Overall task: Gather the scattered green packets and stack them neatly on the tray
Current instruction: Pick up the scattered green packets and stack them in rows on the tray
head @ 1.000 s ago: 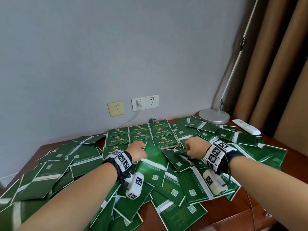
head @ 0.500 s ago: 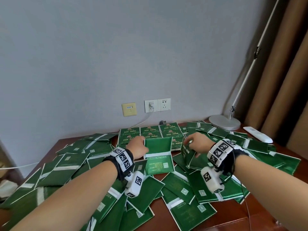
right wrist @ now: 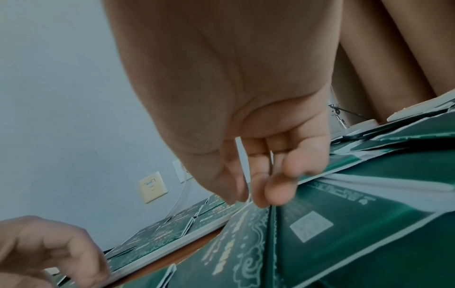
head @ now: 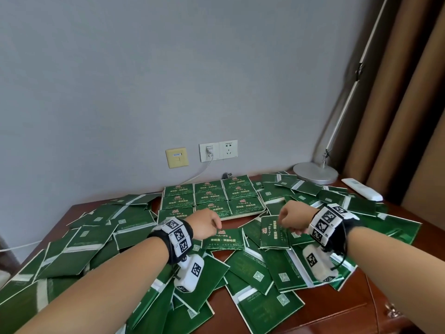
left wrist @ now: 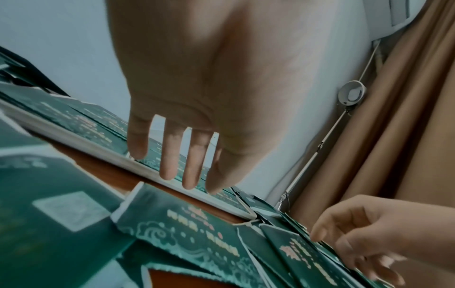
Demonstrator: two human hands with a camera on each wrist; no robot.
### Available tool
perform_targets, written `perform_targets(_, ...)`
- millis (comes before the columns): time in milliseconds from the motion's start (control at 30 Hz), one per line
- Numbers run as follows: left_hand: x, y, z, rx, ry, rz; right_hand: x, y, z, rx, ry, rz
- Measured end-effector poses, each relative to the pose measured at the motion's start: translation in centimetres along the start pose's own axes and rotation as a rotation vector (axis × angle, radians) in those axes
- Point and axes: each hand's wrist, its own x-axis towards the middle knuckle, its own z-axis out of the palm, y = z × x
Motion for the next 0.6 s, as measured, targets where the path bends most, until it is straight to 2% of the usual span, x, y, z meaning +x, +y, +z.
perform_targets(167, 2.0, -0.5, 1.4, 0.052, -0.007, -0.091, 2.4, 0.3, 0.6, -0.145, 0.053, -0.097)
perform_targets(267, 2.6, -0.8, 1.7, 0.122, -0.035, -0.123, 3.3, 0.1, 1.0, -0.175, 0.033, -0.132)
perform_targets(400, 2.8, -0.8, 1.9, 0.18, -0.07, -0.142, 4.2, 0.0, 1.4, -0.198, -0.014, -0.128)
perform_targets(600, 2.7, -0.8, 2.1, 0.19, -0.041, -0.157, 4.0, 0.2, 1.8, -0.29, 0.013, -0.123)
